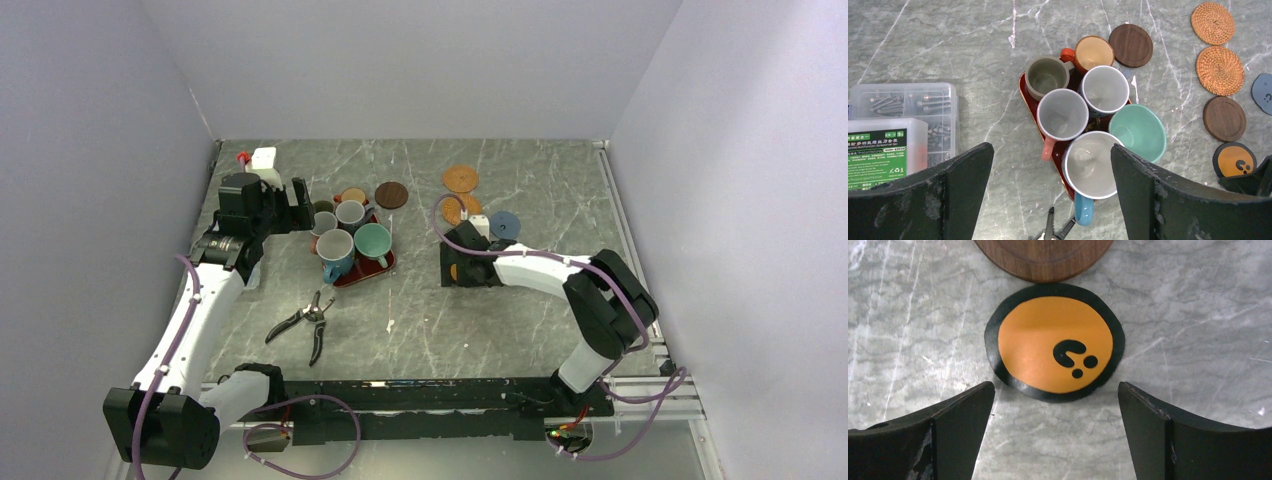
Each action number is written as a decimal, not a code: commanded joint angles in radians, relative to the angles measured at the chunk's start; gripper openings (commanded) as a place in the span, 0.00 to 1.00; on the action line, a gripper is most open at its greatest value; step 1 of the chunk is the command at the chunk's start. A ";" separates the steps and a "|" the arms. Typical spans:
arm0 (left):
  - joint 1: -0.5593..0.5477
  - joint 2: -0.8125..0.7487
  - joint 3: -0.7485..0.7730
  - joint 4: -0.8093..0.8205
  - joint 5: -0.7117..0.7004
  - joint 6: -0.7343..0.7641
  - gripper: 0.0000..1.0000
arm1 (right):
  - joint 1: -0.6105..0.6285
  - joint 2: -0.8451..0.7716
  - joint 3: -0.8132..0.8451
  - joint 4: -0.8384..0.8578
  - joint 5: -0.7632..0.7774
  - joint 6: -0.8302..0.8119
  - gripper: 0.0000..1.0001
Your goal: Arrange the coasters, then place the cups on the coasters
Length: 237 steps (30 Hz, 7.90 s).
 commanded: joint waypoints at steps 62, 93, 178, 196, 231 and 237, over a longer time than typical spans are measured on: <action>-0.003 -0.022 0.022 0.020 -0.006 0.004 0.94 | -0.494 0.464 0.605 -0.091 -0.135 -0.296 0.94; -0.062 -0.048 0.025 0.015 -0.029 0.018 0.94 | -0.498 0.260 0.245 -0.115 -0.229 -0.221 0.88; -0.071 -0.031 0.022 0.017 -0.031 0.017 0.94 | -0.348 0.134 0.004 -0.262 -0.184 -0.105 0.79; -0.080 -0.040 0.022 0.018 -0.035 0.016 0.94 | -0.243 0.026 -0.112 -0.346 -0.168 0.030 0.79; -0.089 -0.028 0.021 0.018 -0.043 0.018 0.94 | 0.058 -0.009 -0.017 -0.322 -0.141 0.232 0.81; -0.089 -0.030 0.021 0.016 -0.043 0.021 0.94 | 0.108 -0.091 0.020 -0.423 -0.030 0.251 0.95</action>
